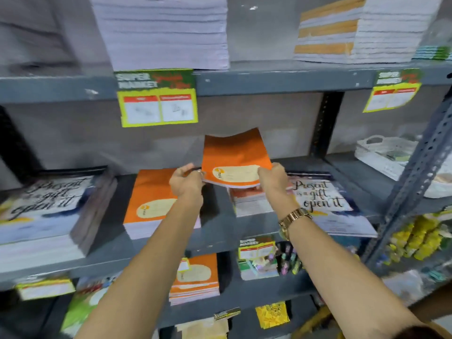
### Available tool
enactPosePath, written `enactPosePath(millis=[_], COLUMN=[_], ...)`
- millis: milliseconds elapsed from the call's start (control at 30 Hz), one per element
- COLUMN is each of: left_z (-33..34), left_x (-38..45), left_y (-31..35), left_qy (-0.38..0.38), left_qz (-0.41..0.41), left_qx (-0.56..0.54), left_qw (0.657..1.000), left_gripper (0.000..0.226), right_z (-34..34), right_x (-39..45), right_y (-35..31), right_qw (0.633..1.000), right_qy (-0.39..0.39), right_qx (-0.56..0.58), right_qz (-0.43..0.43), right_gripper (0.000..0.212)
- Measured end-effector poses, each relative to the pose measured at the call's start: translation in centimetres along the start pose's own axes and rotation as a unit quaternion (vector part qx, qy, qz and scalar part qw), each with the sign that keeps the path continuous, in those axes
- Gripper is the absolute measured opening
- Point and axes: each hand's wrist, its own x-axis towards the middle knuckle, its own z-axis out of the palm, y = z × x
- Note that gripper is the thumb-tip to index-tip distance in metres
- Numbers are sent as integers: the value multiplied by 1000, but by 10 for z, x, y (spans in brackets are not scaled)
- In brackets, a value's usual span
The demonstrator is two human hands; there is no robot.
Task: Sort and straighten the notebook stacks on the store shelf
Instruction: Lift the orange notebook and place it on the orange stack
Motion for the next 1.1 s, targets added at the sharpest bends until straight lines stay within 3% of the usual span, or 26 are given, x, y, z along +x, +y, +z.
enactPosePath(millis=[300,500,600,667,767,800,933,1100], left_z=[-113,-148,-147,-139,-124,-120,-88,-31], left_x=[71,85,85,79,70,69,58,25], left_y=[15,0,-1,2,1,-1,-10,-32], left_qy=[105,89,68,85,106,102,34,-86], left_qz=[37,96,145,147,165,185,264,326], left_qx=[106,260,361,434,581,598,548,470], left_qw=[988,957,918,885,790,773,793,816], left_gripper=[26,21,24,24,26,29,34,28], right_z=[121,155,158,156,145,139,104,37], right_x=[-50,-63,-61,-59,-54,-52,-36,-7], right_y=[-8,9,11,9,5,3,0,17], right_qw=[992,982,976,964,955,954,936,932], right_qy=[-121,-161,-143,-152,-138,-116,-13,62], right_qx=[17,-98,-163,-211,-251,-255,-279,-291], right_qz=[1,-14,-38,-54,-82,-106,-216,-208], right_gripper=[19,20,31,27,36,39,36,38])
